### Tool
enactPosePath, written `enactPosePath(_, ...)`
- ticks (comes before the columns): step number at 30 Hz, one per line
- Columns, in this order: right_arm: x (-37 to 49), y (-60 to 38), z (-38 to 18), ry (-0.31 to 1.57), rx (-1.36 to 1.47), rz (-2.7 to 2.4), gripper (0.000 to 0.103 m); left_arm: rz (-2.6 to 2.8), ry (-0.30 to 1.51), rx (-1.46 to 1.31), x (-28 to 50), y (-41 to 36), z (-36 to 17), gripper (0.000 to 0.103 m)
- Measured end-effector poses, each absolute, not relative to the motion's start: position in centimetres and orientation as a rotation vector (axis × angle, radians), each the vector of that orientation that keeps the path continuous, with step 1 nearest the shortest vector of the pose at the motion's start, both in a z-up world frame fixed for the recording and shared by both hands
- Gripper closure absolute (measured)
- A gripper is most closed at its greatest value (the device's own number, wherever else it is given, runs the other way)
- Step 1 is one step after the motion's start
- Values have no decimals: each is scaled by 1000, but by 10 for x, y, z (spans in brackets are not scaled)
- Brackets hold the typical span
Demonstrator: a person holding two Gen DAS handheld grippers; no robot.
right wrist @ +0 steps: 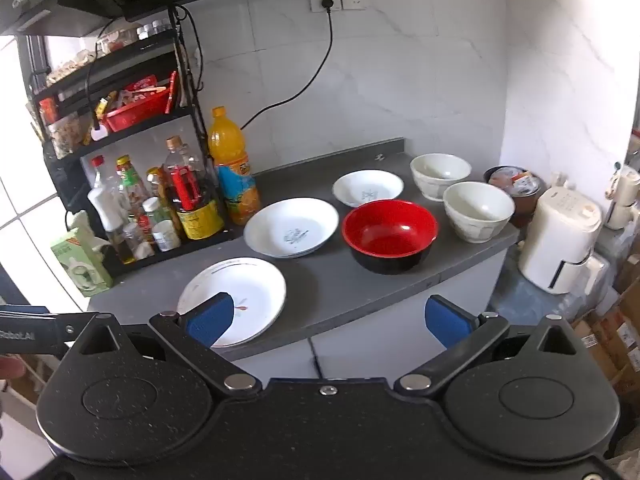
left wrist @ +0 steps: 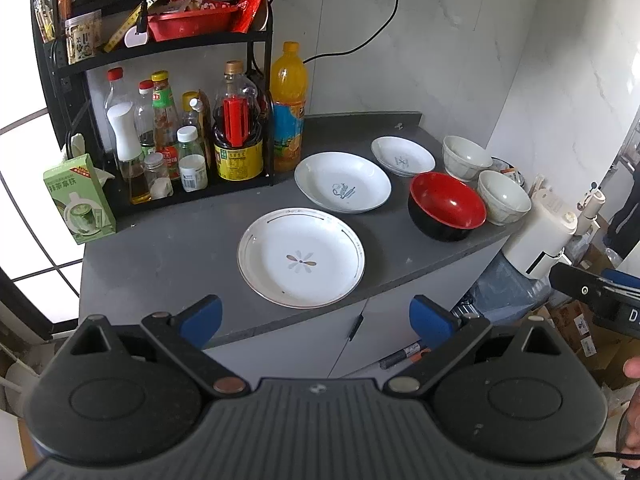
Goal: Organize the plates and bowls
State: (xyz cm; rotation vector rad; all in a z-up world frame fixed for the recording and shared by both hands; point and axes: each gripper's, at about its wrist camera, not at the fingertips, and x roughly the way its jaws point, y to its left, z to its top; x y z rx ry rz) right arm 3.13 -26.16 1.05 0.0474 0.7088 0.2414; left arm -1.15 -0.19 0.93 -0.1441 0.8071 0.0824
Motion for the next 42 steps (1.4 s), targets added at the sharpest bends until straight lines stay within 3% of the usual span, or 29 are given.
enactPosePath(23, 29, -277, 19, 686, 46, 225, 0, 51, 805, -204, -13, -12, 19, 4)
enactPosePath(42, 74, -331, 7, 707, 69, 253, 0, 76, 784, -196, 28, -71, 16, 4)
